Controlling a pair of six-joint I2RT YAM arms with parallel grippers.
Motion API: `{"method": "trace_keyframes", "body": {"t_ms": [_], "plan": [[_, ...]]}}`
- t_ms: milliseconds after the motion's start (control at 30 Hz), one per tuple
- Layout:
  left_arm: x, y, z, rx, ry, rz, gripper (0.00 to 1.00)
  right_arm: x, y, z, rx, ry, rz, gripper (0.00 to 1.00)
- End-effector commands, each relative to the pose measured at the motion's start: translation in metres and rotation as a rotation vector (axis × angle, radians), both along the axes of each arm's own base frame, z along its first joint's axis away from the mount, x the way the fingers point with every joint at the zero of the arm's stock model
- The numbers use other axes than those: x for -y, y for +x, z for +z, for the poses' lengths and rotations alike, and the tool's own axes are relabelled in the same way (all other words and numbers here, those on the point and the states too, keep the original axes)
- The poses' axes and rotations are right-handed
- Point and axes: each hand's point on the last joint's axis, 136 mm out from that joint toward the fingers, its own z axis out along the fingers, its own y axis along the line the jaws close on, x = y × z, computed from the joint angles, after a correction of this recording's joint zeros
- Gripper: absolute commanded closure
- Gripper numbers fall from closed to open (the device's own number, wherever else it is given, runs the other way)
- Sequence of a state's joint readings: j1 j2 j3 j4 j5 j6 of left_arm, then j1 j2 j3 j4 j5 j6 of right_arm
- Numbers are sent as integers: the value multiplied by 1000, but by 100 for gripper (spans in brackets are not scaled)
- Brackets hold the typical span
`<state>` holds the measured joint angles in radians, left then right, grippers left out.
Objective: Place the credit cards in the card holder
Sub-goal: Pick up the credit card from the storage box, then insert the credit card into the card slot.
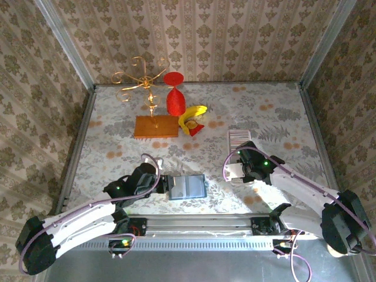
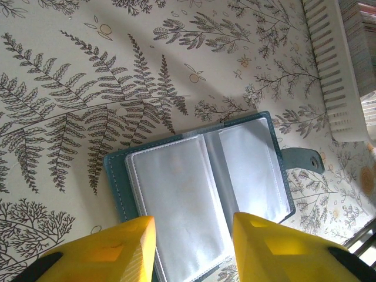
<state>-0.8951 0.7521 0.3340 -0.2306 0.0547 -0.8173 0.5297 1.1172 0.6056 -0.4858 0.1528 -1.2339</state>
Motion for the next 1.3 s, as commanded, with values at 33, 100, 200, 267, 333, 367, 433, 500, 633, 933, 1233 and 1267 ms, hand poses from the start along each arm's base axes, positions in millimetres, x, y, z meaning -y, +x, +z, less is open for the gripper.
{"method": "trace_keyframes", "body": {"t_ms": [33, 100, 200, 267, 333, 367, 433, 500, 633, 933, 1233, 1267], "plan": [[1, -1, -2, -16, -12, 3, 61, -1, 7, 14, 64, 15, -7, 78], [0, -1, -3, -17, -11, 4, 61, -1, 5, 18, 72, 18, -10, 79], [1, -1, -2, -17, -12, 4, 62, 0, 2, 24, 79, 31, -15, 84], [0, -1, -3, -17, -11, 7, 62, 0, -2, 27, 77, 38, -17, 86], [0, -1, -3, -19, -9, 8, 63, 2, -9, 29, 58, 38, -18, 88], [0, -1, -3, -19, -8, 8, 63, 2, -14, 30, 45, 43, -17, 89], [0, -1, -4, -21, -7, 7, 64, -1, -29, 33, -6, 64, -15, 93], [0, -2, -4, -22, -8, 5, 64, -11, -49, 43, -83, 142, -23, 98], [0, -3, -4, -29, -10, 6, 69, -43, -80, 82, -192, 394, -83, 100], [-6, -3, -12, -51, 19, 37, 73, -112, -45, 169, -334, 1265, -694, 100], [-7, -5, -23, -108, 49, 51, 68, -178, -36, 88, -849, 1326, -1350, 100], [-7, -6, -25, -116, 57, 51, 68, -189, -39, 79, -882, 1301, -1353, 100]]}}
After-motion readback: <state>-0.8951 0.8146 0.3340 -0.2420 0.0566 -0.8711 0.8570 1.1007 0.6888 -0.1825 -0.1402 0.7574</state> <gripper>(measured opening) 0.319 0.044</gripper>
